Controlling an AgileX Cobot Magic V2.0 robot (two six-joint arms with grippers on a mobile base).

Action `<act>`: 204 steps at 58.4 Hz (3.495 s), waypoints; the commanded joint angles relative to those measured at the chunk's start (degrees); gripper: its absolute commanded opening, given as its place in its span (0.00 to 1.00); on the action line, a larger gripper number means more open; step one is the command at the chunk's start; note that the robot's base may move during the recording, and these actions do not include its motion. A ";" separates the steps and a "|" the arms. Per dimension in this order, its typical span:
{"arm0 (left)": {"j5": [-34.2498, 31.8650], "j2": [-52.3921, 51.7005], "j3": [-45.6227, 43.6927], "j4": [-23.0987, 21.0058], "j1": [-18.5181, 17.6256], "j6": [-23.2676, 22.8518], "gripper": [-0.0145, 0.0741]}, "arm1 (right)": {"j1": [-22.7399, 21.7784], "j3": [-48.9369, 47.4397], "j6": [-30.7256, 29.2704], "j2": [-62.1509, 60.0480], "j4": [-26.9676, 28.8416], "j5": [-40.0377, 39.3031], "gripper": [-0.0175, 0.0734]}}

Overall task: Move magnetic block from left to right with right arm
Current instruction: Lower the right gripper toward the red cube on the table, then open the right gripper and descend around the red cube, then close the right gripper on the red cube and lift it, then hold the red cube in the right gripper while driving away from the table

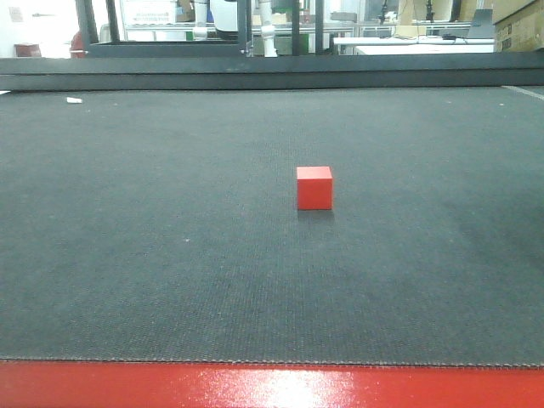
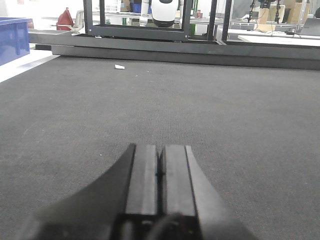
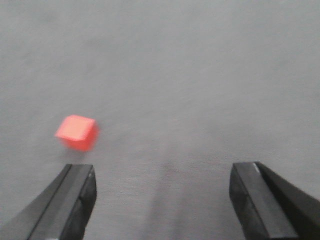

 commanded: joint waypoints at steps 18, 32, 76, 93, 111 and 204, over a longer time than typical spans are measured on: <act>-5.23 -0.72 0.38 -0.26 0.15 -0.40 0.02 | 13.13 -32.03 20.55 30.26 -7.56 13.57 0.90; -5.23 -0.72 0.38 -0.26 0.15 -0.40 0.02 | 16.37 -45.54 24.79 44.93 -9.48 23.43 0.90; -5.23 -0.72 0.38 -0.26 0.15 -0.40 0.02 | 15.88 -48.12 29.46 56.09 -11.80 22.31 0.89; -5.23 -0.72 0.38 -0.26 0.15 -0.40 0.02 | 15.46 -48.17 29.21 56.14 -11.48 22.59 0.49; -5.23 -0.72 0.38 -0.26 0.15 -0.40 0.02 | 12.43 -47.52 20.50 49.77 -9.24 21.63 0.45; -5.23 -0.72 0.38 -0.26 0.15 -0.40 0.02 | -1.83 20.43 1.84 -49.03 -8.81 0.34 0.45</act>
